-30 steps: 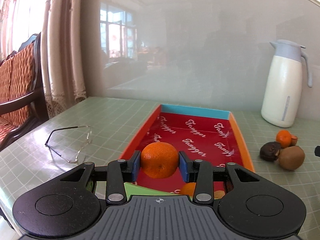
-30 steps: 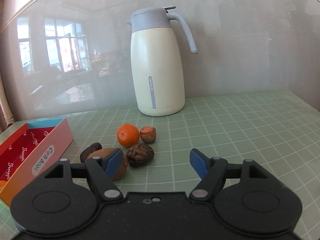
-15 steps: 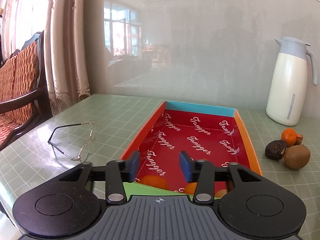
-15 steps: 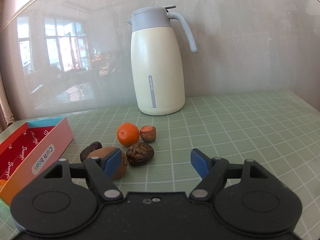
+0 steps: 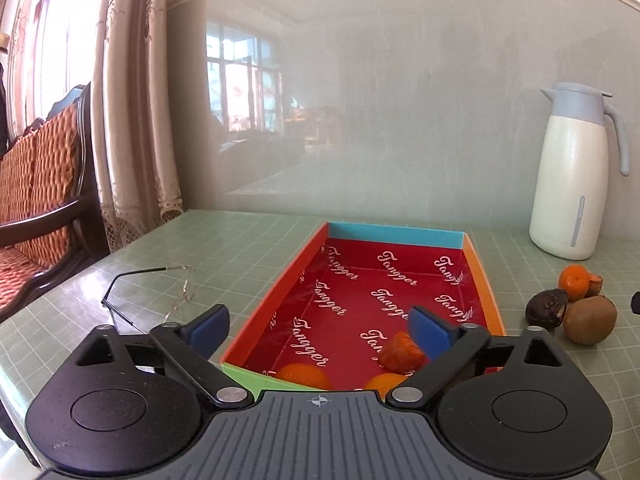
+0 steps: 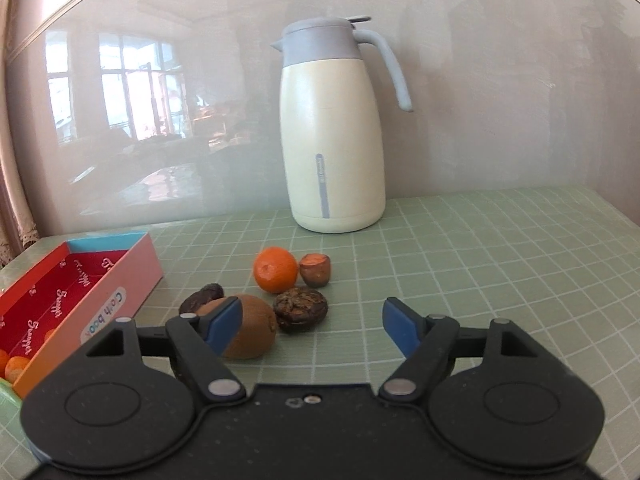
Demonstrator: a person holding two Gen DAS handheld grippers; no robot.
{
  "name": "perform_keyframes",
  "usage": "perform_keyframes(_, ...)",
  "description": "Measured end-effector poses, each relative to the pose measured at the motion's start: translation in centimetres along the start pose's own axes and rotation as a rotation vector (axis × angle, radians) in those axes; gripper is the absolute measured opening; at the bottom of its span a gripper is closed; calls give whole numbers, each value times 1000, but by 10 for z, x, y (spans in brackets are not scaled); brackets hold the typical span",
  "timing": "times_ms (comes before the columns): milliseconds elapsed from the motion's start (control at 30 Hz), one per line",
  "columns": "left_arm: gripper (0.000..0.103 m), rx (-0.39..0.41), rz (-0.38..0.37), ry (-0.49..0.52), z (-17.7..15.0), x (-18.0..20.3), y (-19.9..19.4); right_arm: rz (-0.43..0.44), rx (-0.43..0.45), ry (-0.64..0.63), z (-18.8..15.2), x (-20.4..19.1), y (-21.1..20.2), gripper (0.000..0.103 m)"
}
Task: Organize fruits
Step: 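Reach the right gripper to the kiwi and close on it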
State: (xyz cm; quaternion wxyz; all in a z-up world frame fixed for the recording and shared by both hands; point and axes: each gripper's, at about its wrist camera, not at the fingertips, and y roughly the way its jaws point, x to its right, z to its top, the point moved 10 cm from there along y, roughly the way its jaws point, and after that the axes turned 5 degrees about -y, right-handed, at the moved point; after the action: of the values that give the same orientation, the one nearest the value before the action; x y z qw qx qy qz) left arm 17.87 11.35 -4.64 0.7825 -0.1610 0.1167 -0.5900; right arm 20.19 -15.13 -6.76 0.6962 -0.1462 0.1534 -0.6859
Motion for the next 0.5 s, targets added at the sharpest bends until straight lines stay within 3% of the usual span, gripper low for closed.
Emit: perform_keyframes(500,103,-1,23,-24,0,-24,-2,28,-9,-100,-1,-43,4,80)
